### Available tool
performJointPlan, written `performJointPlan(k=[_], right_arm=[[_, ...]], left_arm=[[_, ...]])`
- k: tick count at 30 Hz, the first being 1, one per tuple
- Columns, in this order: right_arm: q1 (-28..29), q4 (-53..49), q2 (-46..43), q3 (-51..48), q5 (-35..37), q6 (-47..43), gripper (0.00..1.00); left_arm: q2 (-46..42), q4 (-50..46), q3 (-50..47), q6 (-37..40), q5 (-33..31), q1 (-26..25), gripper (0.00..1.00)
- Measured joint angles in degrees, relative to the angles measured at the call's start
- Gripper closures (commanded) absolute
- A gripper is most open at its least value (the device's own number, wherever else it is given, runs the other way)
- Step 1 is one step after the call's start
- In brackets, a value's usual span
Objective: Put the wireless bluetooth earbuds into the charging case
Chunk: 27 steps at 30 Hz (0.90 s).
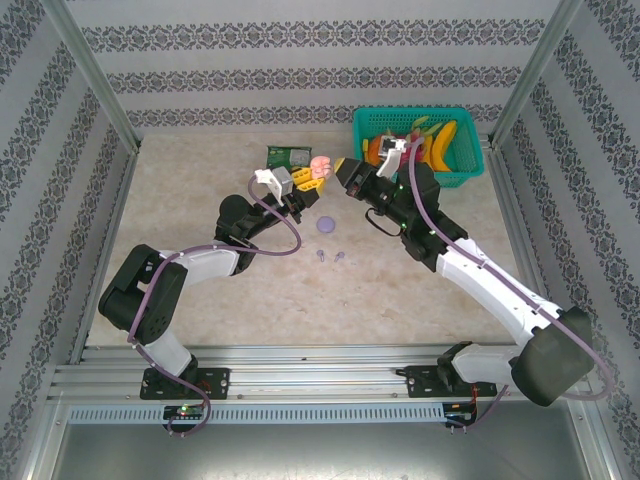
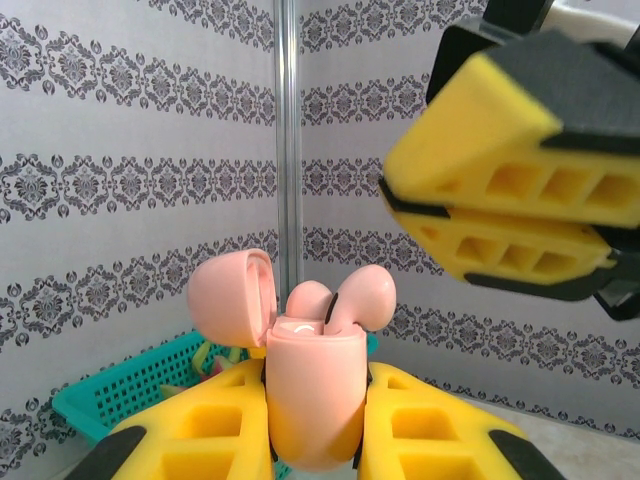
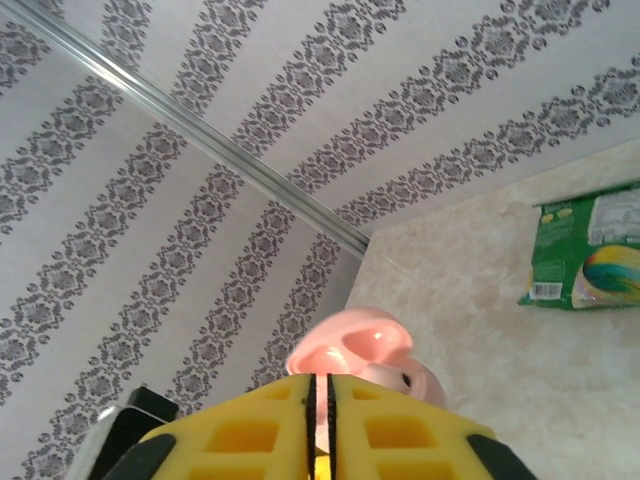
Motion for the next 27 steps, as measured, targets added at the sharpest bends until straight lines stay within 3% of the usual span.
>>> performJointPlan(k=[27], right_arm=[[3.1,0.0,4.4,1.2,-0.2,0.1,0.99]], left_arm=[[0.0,0.0,0.0,0.0,-1.0,0.0,1.00]])
